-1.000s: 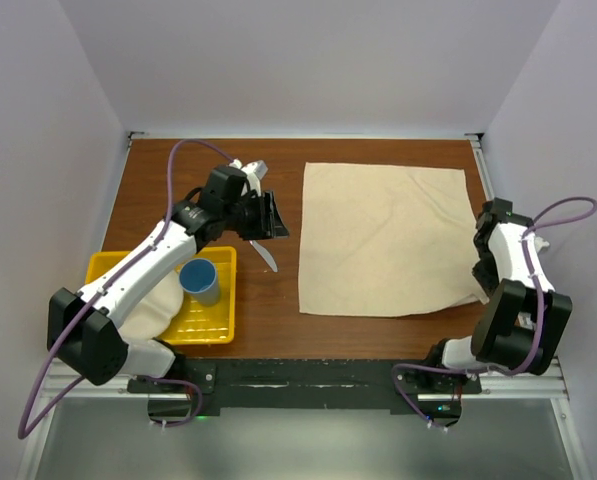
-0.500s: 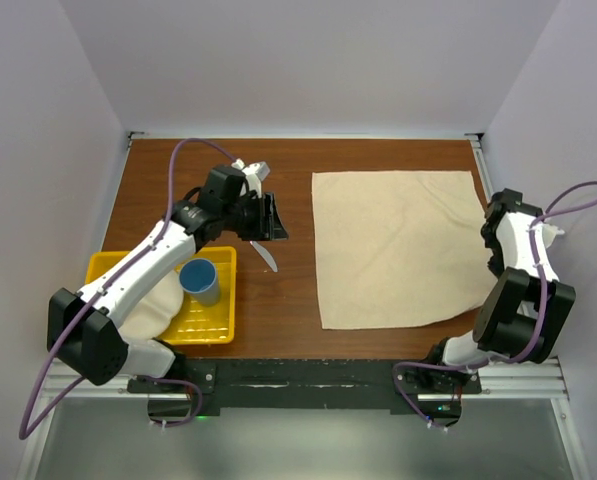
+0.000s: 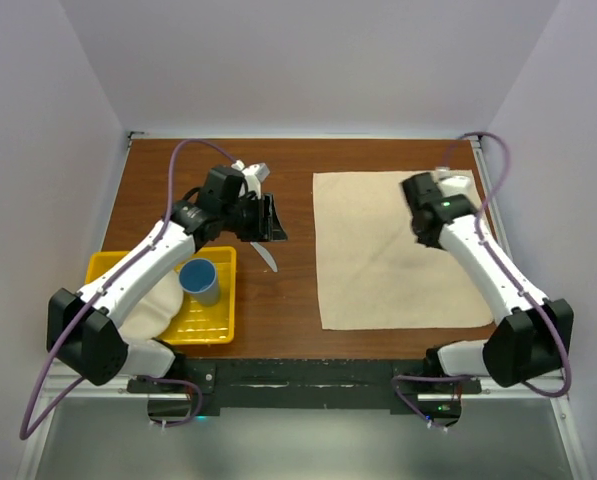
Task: Fold the napkin, place the utensils inside, and roll it up
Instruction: Flatten out the napkin at the center of the board, then fold the napkin at the center of the board.
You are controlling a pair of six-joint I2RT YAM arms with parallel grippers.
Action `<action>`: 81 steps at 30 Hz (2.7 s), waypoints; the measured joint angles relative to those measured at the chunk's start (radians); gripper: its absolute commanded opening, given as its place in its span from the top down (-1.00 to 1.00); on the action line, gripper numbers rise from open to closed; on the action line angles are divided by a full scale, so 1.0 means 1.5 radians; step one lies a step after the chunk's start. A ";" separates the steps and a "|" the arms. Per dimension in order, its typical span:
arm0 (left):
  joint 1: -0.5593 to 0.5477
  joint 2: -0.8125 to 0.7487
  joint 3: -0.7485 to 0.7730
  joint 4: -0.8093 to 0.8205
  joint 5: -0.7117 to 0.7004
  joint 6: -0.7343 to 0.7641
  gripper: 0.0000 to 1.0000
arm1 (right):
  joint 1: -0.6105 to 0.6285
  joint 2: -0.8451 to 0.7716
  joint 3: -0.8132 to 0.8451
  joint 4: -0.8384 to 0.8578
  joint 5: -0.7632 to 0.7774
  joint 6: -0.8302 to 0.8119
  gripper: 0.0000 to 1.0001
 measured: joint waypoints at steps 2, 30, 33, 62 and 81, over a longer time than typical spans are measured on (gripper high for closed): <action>0.003 -0.004 0.000 -0.006 -0.017 -0.002 -0.06 | 0.115 0.017 0.005 0.032 -0.069 -0.033 -0.20; 0.028 -0.201 0.057 -0.135 -0.295 -0.048 -0.21 | 0.581 0.247 -0.058 0.204 -0.492 -0.189 0.11; 0.028 -0.199 0.057 -0.145 -0.300 -0.049 -0.21 | 0.581 0.246 -0.076 0.223 -0.505 -0.187 0.14; 0.028 -0.196 0.055 -0.154 -0.286 -0.060 -0.22 | 0.617 0.242 -0.028 0.222 -0.510 -0.151 1.00; 0.029 -0.183 0.026 -0.151 -0.284 -0.035 -0.25 | 0.210 0.169 -0.008 0.236 -0.662 -0.167 1.00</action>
